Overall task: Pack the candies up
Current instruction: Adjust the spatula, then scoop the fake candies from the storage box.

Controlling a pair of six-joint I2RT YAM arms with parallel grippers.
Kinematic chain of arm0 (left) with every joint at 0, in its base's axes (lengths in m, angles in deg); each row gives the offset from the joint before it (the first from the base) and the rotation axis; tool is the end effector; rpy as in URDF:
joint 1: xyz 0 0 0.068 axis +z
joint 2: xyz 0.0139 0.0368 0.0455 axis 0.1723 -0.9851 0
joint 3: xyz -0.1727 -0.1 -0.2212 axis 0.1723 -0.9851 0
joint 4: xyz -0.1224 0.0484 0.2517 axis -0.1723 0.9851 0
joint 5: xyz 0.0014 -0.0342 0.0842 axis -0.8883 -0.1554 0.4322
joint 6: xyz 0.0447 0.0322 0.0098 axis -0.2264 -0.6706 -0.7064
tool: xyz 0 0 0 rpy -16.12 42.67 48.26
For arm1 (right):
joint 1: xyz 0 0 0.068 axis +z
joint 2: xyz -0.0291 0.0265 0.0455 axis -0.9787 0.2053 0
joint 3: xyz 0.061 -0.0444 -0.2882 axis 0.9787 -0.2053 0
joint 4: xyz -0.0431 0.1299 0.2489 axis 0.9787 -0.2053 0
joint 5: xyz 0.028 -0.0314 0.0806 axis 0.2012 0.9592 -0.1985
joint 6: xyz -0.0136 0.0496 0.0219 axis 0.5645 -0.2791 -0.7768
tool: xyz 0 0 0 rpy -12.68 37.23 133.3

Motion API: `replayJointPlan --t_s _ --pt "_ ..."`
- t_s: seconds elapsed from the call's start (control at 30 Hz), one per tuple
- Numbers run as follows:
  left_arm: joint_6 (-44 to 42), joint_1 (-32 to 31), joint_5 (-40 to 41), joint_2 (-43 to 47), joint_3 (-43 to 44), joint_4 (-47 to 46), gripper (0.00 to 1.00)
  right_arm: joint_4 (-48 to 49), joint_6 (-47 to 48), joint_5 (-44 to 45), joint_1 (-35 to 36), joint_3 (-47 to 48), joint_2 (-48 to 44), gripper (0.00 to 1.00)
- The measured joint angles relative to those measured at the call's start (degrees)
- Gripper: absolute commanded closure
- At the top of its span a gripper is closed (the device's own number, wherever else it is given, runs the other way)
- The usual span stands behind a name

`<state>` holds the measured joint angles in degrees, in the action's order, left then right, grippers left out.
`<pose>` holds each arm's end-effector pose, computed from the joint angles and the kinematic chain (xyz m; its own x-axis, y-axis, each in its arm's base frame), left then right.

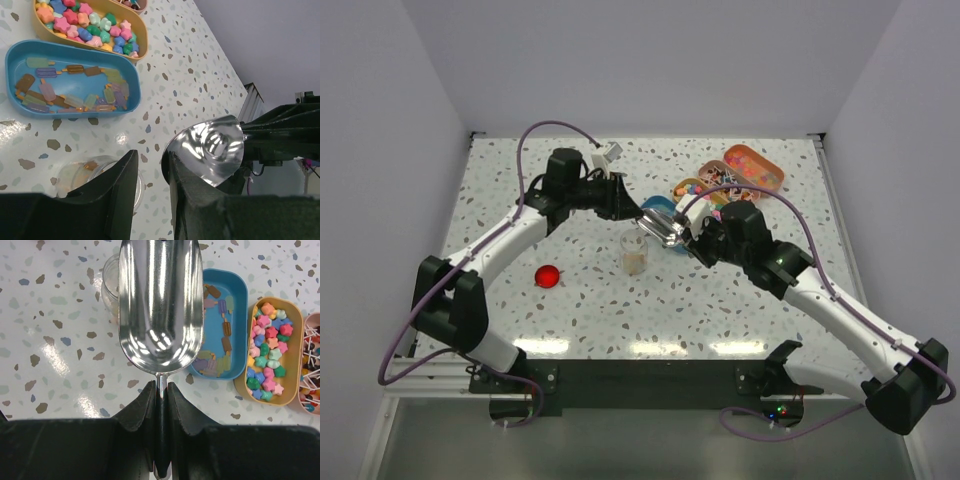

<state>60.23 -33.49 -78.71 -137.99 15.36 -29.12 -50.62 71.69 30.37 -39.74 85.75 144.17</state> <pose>0.3328 -0.1725 0.3117 -0.7482 -0.0203 -0.6631 0.5621 0.5116 -0.6499 0.1905 0.1574 0.3379 -0.1866 -0.5005 -0.8454 -0.7841 0.5943 -0.1788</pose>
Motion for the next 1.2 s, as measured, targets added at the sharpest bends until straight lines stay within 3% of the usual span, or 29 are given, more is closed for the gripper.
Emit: replayJointPlan --t_s 0.23,0.37,0.63,0.9,1.2 --pt "1.0 0.3 -0.4 -1.8 0.0 -0.2 0.64 0.4 -0.1 -0.3 -0.2 0.3 0.1 1.00" --pt "1.7 0.5 -0.5 -3.0 0.2 -0.5 0.57 0.0 0.0 -0.3 -0.3 1.7 0.5 1.00" --pt "3.9 3.9 -0.6 -6.1 5.0 -1.0 0.32 -2.7 3.0 0.7 -2.7 10.7 7.4 1.00" --pt "4.1 7.1 5.2 -13.1 17.7 -1.1 0.27 -11.7 7.1 2.8 -10.9 25.4 19.0 1.00" --pt "1.0 4.9 11.3 -28.7 30.1 -0.5 0.27 -29.1 12.1 3.2 -19.4 47.8 38.0 1.00"
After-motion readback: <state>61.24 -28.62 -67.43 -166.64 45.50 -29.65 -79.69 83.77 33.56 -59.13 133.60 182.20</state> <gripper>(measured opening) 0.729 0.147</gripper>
